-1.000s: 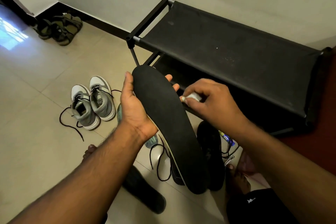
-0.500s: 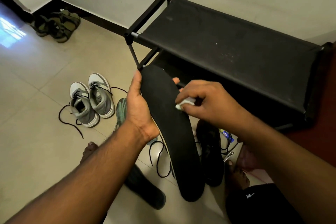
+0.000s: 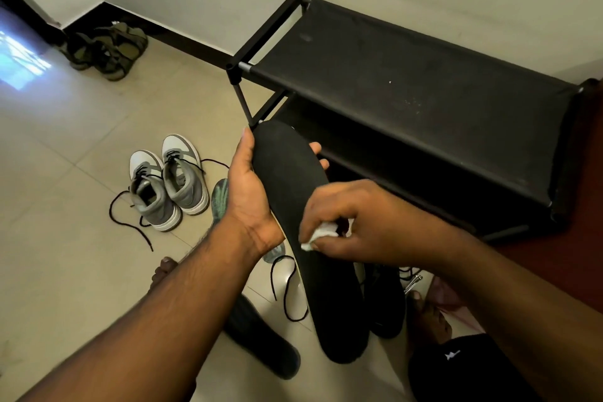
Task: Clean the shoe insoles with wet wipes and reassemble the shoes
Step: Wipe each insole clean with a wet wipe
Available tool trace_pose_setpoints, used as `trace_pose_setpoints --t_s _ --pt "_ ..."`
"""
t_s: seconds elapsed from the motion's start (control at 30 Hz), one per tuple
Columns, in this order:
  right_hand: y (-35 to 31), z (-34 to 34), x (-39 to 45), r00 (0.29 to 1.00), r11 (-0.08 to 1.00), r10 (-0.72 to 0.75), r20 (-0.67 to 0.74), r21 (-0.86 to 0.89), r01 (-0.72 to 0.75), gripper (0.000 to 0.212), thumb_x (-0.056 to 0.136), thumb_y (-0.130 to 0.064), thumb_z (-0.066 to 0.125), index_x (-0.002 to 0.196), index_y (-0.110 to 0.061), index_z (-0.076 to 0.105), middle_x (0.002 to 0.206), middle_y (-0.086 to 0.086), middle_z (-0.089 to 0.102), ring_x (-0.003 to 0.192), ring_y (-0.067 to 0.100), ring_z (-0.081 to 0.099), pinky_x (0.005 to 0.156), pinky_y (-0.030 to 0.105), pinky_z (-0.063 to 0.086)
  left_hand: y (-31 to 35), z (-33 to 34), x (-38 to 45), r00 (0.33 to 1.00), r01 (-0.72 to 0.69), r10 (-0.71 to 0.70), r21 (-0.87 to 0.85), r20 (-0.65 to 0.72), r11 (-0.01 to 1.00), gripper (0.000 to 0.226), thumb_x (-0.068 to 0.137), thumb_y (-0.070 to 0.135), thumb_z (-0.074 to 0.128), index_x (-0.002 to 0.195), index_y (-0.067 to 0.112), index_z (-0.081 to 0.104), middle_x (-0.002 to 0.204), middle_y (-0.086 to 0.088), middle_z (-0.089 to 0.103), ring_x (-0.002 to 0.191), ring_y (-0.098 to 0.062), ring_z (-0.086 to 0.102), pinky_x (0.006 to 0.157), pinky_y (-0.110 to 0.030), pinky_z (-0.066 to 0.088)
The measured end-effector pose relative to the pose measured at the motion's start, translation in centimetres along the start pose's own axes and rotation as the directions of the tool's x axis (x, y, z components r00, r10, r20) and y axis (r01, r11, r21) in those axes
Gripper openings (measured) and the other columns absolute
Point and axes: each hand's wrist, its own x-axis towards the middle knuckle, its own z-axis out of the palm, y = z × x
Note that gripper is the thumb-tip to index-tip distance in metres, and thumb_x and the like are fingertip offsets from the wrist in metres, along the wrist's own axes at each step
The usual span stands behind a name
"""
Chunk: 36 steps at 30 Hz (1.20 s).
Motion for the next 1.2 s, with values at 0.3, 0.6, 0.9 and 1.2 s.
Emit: trace_pose_setpoints --t_s 0.3,0.6,0.9,1.2 --pt "3.6 -0.8 0.4 0.821 0.937 0.306 -0.481 0.001 -0.348 0.017 0.077 -0.006 0.072 0.083 -0.022 0.072 0.088 -0.010 0.063 0.085 0.001 0.059 0.072 0.011 0.045 -1.9 0.3 -0.4 0.987 0.135 -0.139 0.049 0.076 0.990 0.074 0.091 0.071 0.039 0.098 0.008 0.077 0.103 -0.014 0.070 0.096 -0.029 0.067 0.099 -0.054 0.047" --pt "0.8 -0.2 0.6 0.742 0.934 0.347 -0.574 0.284 -0.217 0.016 0.078 -0.007 0.074 0.081 -0.022 0.072 0.085 -0.008 0.065 0.075 0.003 0.060 0.066 0.012 0.043 -1.2 0.1 -0.5 0.995 0.100 -0.099 -0.023 0.025 0.995 0.078 0.088 0.074 0.040 0.127 0.011 0.065 0.132 -0.014 0.063 0.119 -0.030 0.062 0.100 -0.042 0.048" --pt "0.9 0.6 0.9 0.747 0.900 0.412 -0.522 0.364 -0.241 0.019 0.078 -0.006 0.074 0.085 -0.023 0.072 0.085 -0.011 0.066 0.076 0.002 0.061 0.067 0.016 0.046 -1.2 0.2 -0.4 0.989 0.101 -0.099 -0.008 0.106 0.995 0.086 0.088 0.076 0.038 0.136 0.007 0.057 0.133 -0.018 0.059 0.118 -0.032 0.061 0.102 -0.048 0.046" --pt "0.2 2.0 1.1 0.769 0.880 0.410 -0.491 0.435 -0.192 0.019 0.078 -0.002 0.074 0.086 -0.019 0.072 0.088 -0.007 0.068 0.079 0.002 0.064 0.069 0.016 0.049 -3.0 0.9 -0.8 0.996 0.013 -0.009 -0.046 0.084 0.999 0.083 0.077 0.078 0.046 0.131 0.018 0.061 0.122 -0.018 0.063 0.116 -0.035 0.064 0.101 -0.049 0.049"
